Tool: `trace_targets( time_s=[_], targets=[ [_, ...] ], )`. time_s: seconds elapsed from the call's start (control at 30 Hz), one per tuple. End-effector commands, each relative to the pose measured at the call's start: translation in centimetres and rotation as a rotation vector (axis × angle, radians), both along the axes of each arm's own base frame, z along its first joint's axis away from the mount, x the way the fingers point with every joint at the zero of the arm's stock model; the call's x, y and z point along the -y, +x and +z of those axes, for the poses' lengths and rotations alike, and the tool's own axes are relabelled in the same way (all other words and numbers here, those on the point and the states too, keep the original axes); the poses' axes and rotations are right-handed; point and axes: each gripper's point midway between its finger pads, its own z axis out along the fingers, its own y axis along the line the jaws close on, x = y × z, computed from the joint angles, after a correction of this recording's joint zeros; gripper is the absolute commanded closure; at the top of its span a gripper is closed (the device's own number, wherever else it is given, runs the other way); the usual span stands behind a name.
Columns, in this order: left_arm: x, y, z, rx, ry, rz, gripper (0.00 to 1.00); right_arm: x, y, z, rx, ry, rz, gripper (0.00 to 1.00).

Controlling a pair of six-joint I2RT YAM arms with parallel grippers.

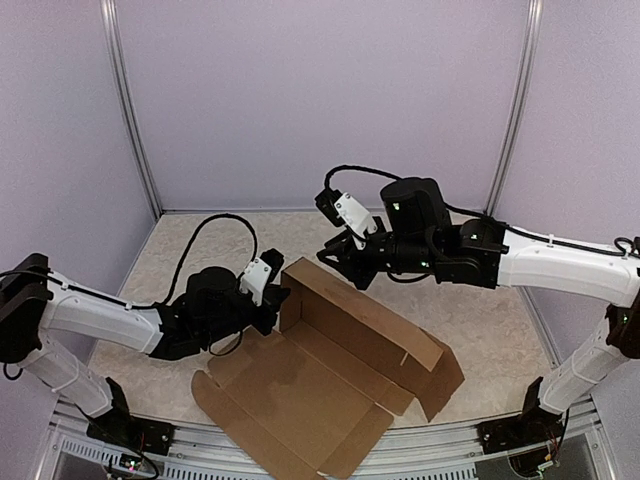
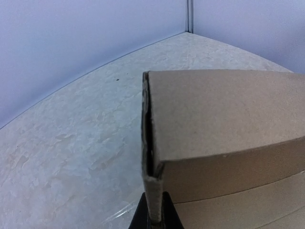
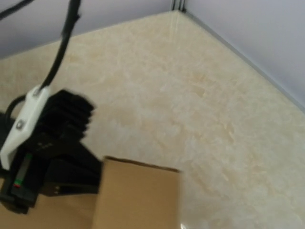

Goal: Fold the paper box

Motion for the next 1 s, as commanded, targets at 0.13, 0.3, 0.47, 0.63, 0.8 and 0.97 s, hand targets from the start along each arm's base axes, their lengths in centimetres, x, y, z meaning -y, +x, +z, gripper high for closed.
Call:
trace_targets(
  time_s=[0.13, 0.3, 0.47, 0.63, 0.8, 0.97],
  targets=[
    [4.6, 1.5, 1.1, 0.014, -0.032, -0.216, 1.00, -1.1, 2.9, -0.9, -0.065, 0.060, -0.072, 1.00],
    [5.4, 2.3, 0.4, -0.004, -0.047, -0.234, 1.00, -1.3, 4.6, -1.5, -0.046, 0.075, -0.140, 1.00],
    [5.9, 2.7, -0.7, -0.012, -0.041, -0.237, 1.00, -1.9, 5.8, -3.0, -0.049, 0.075, -0.174, 1.00],
    [6.0, 2.8, -1.9, -0.028, -0.037, -0.229, 1.00, -2.3, 6.4, -5.0, -0.068, 0.059, -0.178, 1.00],
    [6.0, 2.9, -2.9, -0.041, -0.028, -0.226, 1.00, -2.8, 6.8, -6.4, -0.089, 0.060, -0.171, 1.00],
    [5.9, 2.7, -3.5, -0.052, -0.029, -0.226, 0.99, -2.7, 6.7, -8.4, -0.120, 0.042, -0.180, 1.00]
  ],
)
